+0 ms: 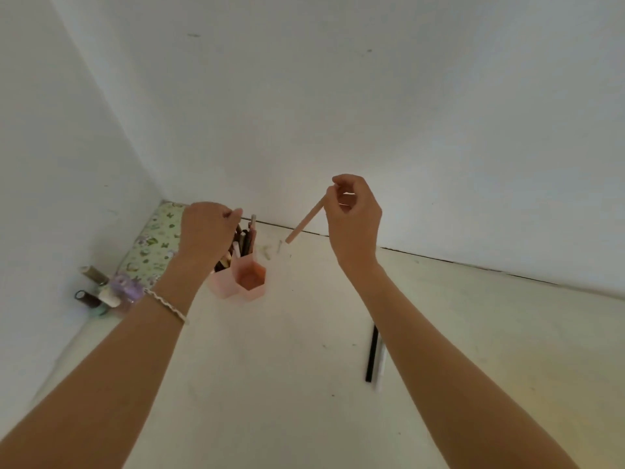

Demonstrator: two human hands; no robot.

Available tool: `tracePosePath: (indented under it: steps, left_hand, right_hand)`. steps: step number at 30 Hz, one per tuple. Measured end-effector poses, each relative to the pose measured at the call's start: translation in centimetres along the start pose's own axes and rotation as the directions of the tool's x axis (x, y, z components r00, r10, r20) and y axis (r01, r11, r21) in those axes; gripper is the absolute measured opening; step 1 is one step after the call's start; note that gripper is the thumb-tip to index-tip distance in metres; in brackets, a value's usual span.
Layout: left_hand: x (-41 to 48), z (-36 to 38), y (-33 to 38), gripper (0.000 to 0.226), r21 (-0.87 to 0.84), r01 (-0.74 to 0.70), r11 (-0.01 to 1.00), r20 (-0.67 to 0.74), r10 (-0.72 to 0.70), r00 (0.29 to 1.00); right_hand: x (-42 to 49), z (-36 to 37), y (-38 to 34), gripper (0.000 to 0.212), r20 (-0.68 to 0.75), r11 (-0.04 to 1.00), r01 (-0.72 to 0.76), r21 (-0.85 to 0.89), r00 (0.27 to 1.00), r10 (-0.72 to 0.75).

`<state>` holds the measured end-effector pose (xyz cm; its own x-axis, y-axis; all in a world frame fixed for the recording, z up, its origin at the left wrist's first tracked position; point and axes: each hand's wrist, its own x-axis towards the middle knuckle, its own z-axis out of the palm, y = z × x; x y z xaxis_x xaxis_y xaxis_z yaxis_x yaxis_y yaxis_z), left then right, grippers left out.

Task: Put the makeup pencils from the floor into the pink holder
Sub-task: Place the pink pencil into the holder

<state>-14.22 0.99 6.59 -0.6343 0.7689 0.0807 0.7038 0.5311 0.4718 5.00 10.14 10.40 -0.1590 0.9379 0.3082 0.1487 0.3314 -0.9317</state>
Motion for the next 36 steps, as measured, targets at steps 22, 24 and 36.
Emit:
tracePosePath:
  steps: [22,24,36]
  left_hand:
    - [-0.7,-3.8,2.2,0.043,-0.392,-0.034,0.919,-0.307,-0.096,0.947]
    - [-0.9,-3.5,2.4,0.043,-0.404,-0.023,0.914,-0.295,-0.106,0.949]
    - [-5.3,2.3,8.6,0.035,-0.216,-0.185,0.959,-0.224,0.136,0.965]
  right_hand:
    - [-0.9,8.1,2.1,0.025,0.372,0.914,0.313,-0.259,0.905,-0.205]
    - [-1.1,8.2,2.4,0.026,0.466,0.886,0.365,-0.286,0.861,-0.204]
    - [-0.4,1.5,4.3,0.023,0.154,0.936,0.190,-0.295,0.977,-0.150]
